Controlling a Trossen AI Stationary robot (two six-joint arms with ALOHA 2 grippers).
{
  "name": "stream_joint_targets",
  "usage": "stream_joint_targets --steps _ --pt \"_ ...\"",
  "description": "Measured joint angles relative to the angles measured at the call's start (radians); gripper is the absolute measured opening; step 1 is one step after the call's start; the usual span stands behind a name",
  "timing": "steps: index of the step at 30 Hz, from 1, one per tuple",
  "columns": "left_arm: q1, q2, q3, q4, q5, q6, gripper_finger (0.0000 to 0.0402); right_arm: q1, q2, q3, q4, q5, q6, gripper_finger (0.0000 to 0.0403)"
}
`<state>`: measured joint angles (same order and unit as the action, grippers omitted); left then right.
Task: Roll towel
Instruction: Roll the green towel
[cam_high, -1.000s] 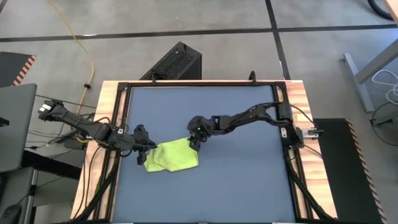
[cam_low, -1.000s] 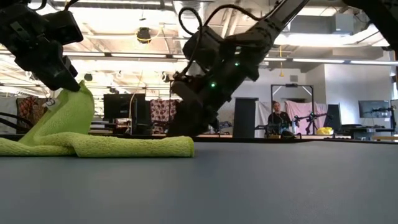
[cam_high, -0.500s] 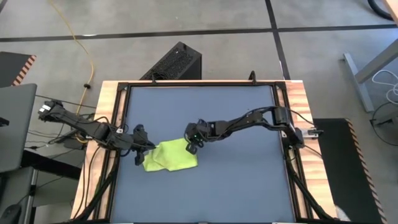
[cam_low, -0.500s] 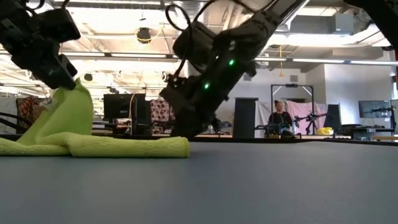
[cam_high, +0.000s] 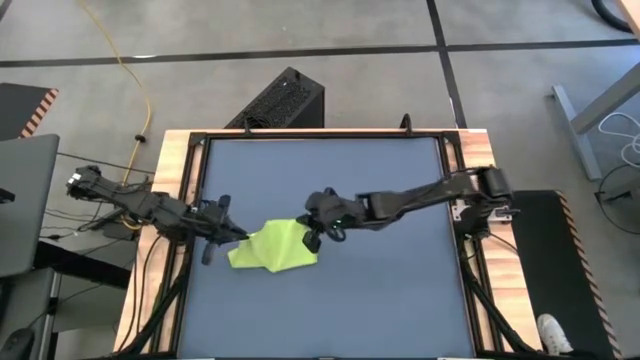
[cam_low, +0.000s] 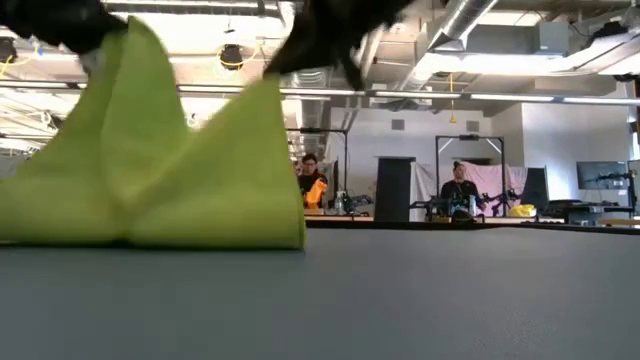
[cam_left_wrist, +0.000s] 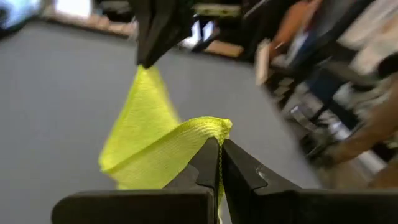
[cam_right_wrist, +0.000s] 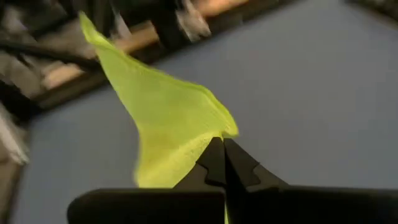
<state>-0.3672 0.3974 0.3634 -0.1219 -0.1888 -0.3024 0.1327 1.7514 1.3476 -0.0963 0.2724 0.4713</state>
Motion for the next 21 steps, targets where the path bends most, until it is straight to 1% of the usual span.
stream_joint_targets --steps 3,8,11,14,15,17,19,21 --pt "0.000 -0.024 0.012 0.074 0.048 0.031 0.0000 0.047 -0.057 0.000 -0.005 0.085 0.000 0.0008" --pt "0.000 -0.032 0.087 0.089 0.053 0.031 0.0000 0.139 -0.145 0.000 0.014 0.221 -0.008 0.0008" --pt "0.000 -0.009 0.144 0.088 0.080 0.030 0.0000 0.187 -0.178 0.001 0.063 0.250 -0.031 0.0008" --pt "0.000 0.023 0.206 0.085 0.129 0.058 0.0000 0.228 -0.199 0.001 0.162 0.253 -0.109 0.0008" --pt "0.000 0.033 0.226 0.079 0.151 0.074 0.0000 0.241 -0.208 0.001 0.195 0.259 -0.140 0.0008" --pt "0.000 0.053 0.275 0.034 0.185 0.104 0.0000 0.269 -0.230 0.001 0.245 0.304 -0.197 0.0008" --pt "0.000 0.072 0.325 -0.036 0.193 0.128 0.0000 0.291 -0.252 0.001 0.256 0.382 -0.252 0.0008" --pt "0.000 0.087 0.371 -0.111 0.186 0.150 0.0000 0.302 -0.271 0.002 0.232 0.453 -0.295 0.0008"
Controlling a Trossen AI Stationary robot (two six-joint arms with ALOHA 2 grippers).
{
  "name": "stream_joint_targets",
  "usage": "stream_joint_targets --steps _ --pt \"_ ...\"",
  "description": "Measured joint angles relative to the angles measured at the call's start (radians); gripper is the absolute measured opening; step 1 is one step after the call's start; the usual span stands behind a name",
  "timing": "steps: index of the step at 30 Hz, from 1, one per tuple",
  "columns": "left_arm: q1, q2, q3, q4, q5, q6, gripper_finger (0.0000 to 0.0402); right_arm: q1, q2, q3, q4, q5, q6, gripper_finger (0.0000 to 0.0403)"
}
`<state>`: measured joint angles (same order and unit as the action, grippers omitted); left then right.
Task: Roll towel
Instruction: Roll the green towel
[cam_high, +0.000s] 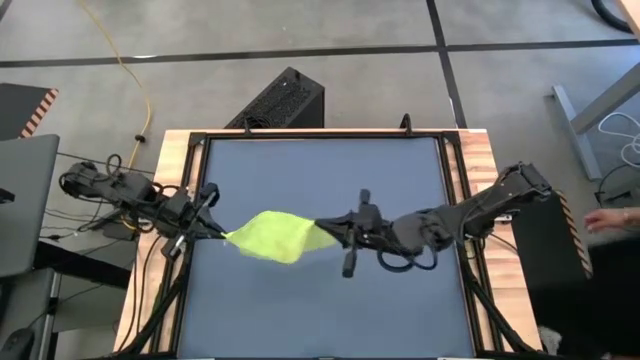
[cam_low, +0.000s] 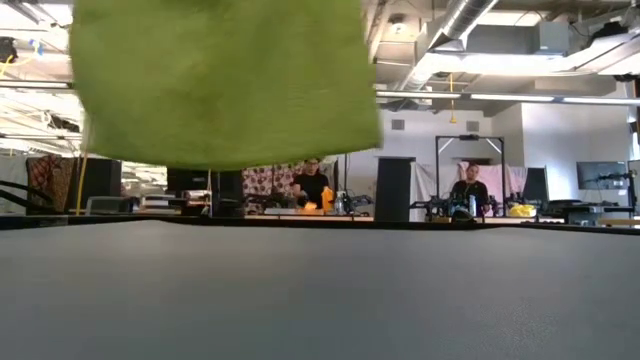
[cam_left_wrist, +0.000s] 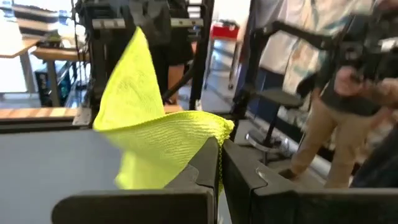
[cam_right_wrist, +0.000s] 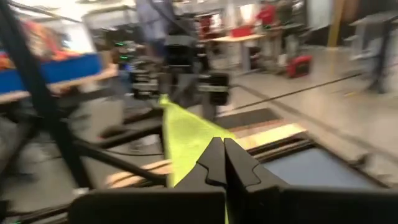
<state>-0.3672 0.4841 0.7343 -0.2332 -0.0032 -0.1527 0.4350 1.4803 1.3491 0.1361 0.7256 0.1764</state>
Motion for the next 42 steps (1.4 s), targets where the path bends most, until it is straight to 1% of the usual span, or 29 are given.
stream_joint_targets --steps 3,6,8,11,13,14,17,20,23,26,28,29,31,33,35,37,39,42 --pt "0.000 0.018 0.048 -0.062 -0.046 0.035 0.0000 -0.011 -0.026 0.000 -0.077 0.083 -0.019 0.0008" --pt "0.000 0.026 0.056 -0.076 -0.127 0.068 0.0000 -0.054 -0.044 0.000 -0.178 0.121 -0.009 0.0008" --pt "0.006 0.027 0.056 -0.099 -0.206 0.098 0.0000 -0.098 -0.049 0.000 -0.235 0.126 -0.017 0.0008" --pt "0.046 0.026 0.056 -0.159 -0.365 0.126 0.0000 -0.178 -0.049 0.000 -0.292 0.120 -0.068 0.0008" --pt "0.090 0.027 0.056 -0.172 -0.430 0.135 0.0000 -0.231 -0.049 0.000 -0.309 0.098 -0.110 0.0008" --pt "0.117 0.027 0.056 -0.170 -0.441 0.141 0.0000 -0.258 -0.049 0.000 -0.316 0.076 -0.130 0.0008" --pt "0.204 0.026 0.056 -0.160 -0.432 0.145 0.0000 -0.325 -0.051 0.000 -0.321 -0.024 -0.178 0.0008" --pt "0.288 0.027 0.056 -0.160 -0.371 0.137 0.0000 -0.372 -0.058 0.000 -0.334 -0.116 -0.193 0.0008" --pt "0.347 0.026 0.030 -0.155 -0.265 0.131 0.0000 -0.371 -0.070 0.000 -0.405 -0.213 -0.199 0.0008" --pt "0.362 0.025 -0.043 -0.154 -0.099 0.066 0.0000 -0.318 -0.069 -0.004 -0.522 -0.292 -0.125 0.0008" --pt "0.343 0.027 -0.121 -0.140 0.017 -0.037 0.0000 -0.261 -0.053 -0.039 -0.535 -0.355 -0.041 0.0008" --pt "0.325 0.029 -0.169 -0.120 0.058 -0.093 0.0000 -0.227 -0.047 -0.068 -0.535 -0.373 0.005 0.0008" --pt "0.264 0.034 -0.290 -0.036 0.089 -0.219 0.0000 -0.159 -0.008 -0.127 -0.525 -0.375 0.105 0.0008" --pt "0.174 0.040 -0.415 0.116 0.075 -0.345 0.0000 -0.086 0.038 -0.177 -0.479 -0.365 0.214 0.0008" --pt "0.070 0.049 -0.521 0.323 -0.001 -0.450 0.0000 -0.019 0.087 -0.205 -0.418 -0.333 0.313 0.0008" --pt "-0.033 0.064 -0.596 0.484 -0.114 -0.535 0.0000 0.036 0.138 -0.207 -0.380 -0.292 0.400 0.0008" --pt "-0.124 0.084 -0.633 0.565 -0.236 -0.572 0.0000 0.076 0.187 -0.199 -0.382 -0.267 0.480 0.0008" --pt "-0.214 0.101 -0.643 0.575 -0.406 -0.594 0.0000 0.083 0.240 -0.189 -0.389 -0.238 0.582 0.0008"
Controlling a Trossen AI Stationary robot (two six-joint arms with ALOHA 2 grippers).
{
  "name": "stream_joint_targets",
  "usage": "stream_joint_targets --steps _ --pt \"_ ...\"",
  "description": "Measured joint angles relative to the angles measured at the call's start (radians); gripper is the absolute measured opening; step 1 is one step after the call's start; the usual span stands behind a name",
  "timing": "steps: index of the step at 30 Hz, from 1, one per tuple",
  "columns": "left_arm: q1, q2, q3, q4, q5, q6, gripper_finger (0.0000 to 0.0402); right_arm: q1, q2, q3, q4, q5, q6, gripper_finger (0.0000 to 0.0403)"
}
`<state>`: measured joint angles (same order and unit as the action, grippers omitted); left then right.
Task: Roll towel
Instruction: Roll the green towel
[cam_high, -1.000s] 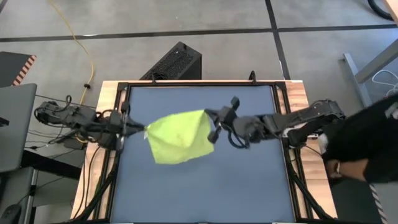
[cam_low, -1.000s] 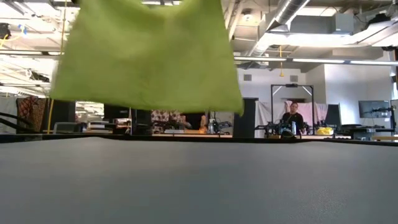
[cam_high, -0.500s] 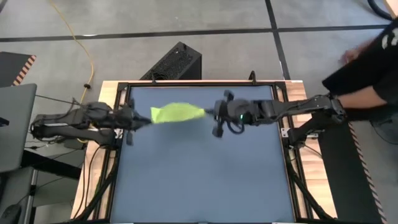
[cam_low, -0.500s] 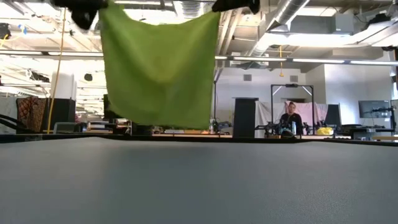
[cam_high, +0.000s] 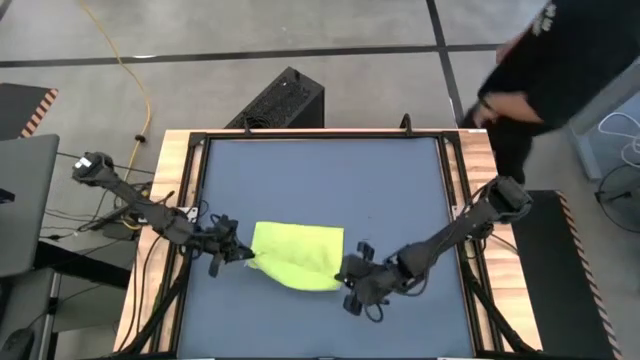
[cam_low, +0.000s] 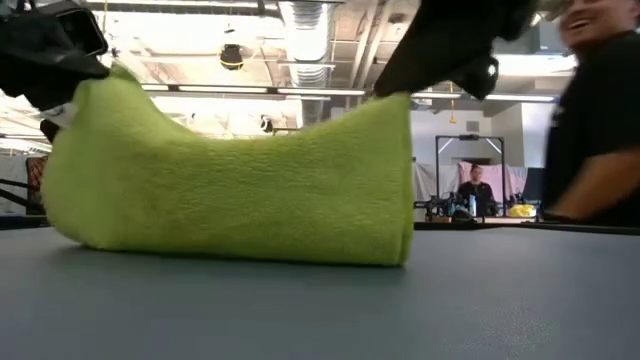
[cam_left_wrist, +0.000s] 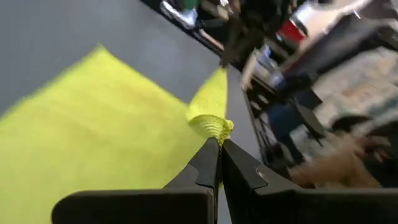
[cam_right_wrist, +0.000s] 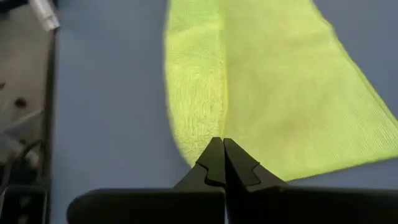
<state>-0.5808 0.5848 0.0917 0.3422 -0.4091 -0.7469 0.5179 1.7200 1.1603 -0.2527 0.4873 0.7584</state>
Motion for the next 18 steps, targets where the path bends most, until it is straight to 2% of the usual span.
stream_joint_targets --steps 2,5,10,13,18 --pt "-0.027 0.006 0.001 -0.043 -0.091 -0.029 0.0000 -0.028 0.023 0.001 0.001 0.017 0.054 0.0008" --pt "-0.032 0.013 0.000 -0.150 -0.160 -0.071 0.0000 -0.075 0.058 0.003 -0.016 0.037 0.087 0.0008" --pt "-0.031 0.015 0.000 -0.309 -0.180 -0.127 0.0000 -0.159 0.068 0.006 -0.056 0.038 0.085 0.0008" --pt "-0.031 0.015 0.000 -0.347 -0.181 -0.129 0.0000 -0.197 0.068 0.005 -0.118 0.037 0.091 0.0008" --pt "-0.013 0.015 0.000 -0.416 -0.255 -0.118 0.0000 -0.245 0.068 0.003 -0.147 -0.025 0.091 0.0008"
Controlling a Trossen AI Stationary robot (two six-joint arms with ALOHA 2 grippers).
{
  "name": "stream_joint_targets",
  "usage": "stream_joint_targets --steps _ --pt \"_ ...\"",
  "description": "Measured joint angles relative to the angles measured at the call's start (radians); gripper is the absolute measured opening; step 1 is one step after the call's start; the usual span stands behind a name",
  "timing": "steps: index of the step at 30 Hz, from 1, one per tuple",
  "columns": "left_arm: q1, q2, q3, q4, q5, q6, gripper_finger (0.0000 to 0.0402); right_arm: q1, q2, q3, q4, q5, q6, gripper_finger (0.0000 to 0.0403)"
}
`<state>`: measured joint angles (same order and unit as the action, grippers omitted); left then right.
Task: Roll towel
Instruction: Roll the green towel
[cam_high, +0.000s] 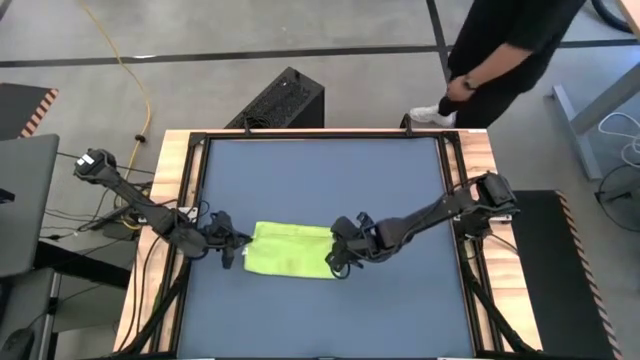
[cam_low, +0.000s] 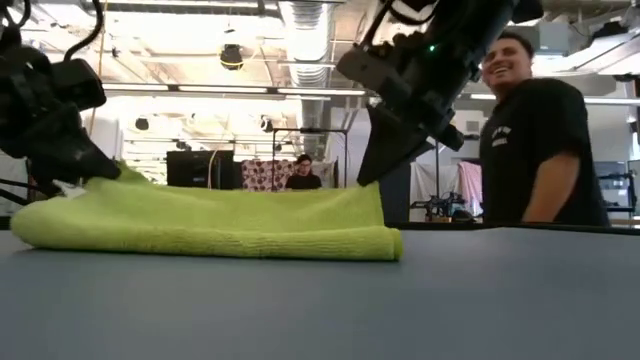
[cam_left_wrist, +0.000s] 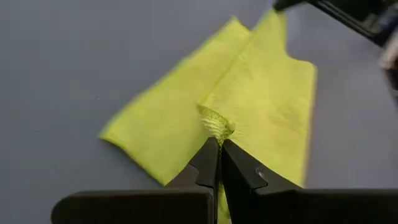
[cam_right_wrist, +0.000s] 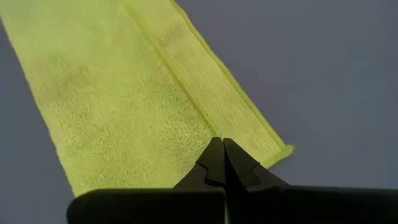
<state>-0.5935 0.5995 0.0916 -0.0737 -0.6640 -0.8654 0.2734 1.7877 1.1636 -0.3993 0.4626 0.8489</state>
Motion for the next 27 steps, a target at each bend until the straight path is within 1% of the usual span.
stream_joint_targets --steps 5,12,15,18,22,27 --pt "0.058 0.001 0.000 -0.012 -0.013 0.007 0.0000 -0.025 0.001 -0.008 0.004 0.006 0.000 0.0008" --pt "0.124 0.005 0.000 0.009 0.060 0.079 0.0000 -0.048 0.001 -0.008 -0.009 0.007 0.001 0.0008" --pt "0.149 0.019 0.000 0.018 0.078 0.112 0.0000 -0.048 0.001 -0.008 -0.048 0.007 0.033 0.0008" --pt "0.172 0.037 0.000 0.019 0.091 0.121 0.0000 -0.048 0.001 -0.008 -0.084 0.008 0.059 0.0008" --pt "0.198 0.048 0.000 0.024 0.111 0.147 0.0000 -0.054 0.001 -0.008 -0.085 0.014 0.059 0.0008" --pt "0.227 0.048 0.000 0.032 0.100 0.158 0.0000 -0.068 0.001 -0.008 -0.062 0.013 0.060 0.0009"
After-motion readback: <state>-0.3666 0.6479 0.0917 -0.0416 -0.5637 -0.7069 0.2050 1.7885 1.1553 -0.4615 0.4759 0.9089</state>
